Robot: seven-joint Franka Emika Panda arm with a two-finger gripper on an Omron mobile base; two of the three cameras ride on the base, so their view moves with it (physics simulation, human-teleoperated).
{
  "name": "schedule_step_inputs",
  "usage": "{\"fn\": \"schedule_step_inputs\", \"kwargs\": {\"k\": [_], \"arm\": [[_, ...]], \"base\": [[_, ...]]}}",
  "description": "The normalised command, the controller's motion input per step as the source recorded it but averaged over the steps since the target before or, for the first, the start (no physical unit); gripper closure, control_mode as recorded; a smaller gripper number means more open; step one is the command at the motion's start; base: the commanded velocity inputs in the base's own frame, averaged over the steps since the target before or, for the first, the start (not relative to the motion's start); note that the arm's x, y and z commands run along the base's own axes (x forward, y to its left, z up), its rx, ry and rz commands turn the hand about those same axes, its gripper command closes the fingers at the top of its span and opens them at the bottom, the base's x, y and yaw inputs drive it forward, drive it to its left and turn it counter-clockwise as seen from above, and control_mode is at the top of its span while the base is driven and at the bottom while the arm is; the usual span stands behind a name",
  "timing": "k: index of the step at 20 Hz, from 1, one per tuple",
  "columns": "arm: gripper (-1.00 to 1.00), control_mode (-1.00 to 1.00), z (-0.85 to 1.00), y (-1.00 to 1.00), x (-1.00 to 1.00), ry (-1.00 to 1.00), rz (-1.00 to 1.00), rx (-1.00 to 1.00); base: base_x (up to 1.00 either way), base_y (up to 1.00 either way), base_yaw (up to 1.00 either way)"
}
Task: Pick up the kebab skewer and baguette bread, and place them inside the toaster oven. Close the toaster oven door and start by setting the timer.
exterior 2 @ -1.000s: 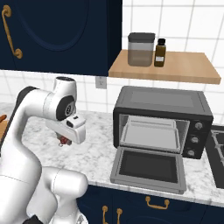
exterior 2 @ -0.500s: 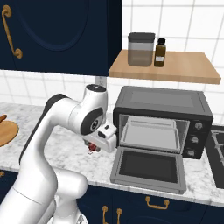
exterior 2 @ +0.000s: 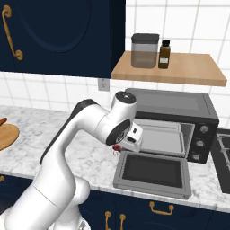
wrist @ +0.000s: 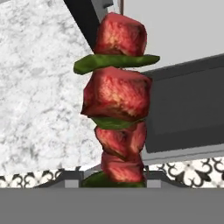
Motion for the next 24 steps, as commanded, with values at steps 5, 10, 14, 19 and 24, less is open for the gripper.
{"fn": "schedule_step_inputs", "kwargs": {"k": [5,10,14,19,24], "arm": [[1.0,-1.0,-0.02,-0.41,0.31,-0.08,0.19,0.0],[1.0,-1.0,-0.01,-0.25,0.38,-0.05,0.14,0.0],[1.0,-1.0,-0.18,-0.13,0.2,-0.01,0.1,0.0],[1.0,-1.0,-0.1,-0.12,0.44,-0.01,0.04,0.0],[1.0,-1.0,-0.31,-0.03,0.33,0.0,0.02,0.0]], "base": [[0.0,0.0,0.0],[0.0,0.0,0.0],[0.0,0.0,0.0],[0.0,0.0,0.0],[0.0,0.0,0.0]]}}
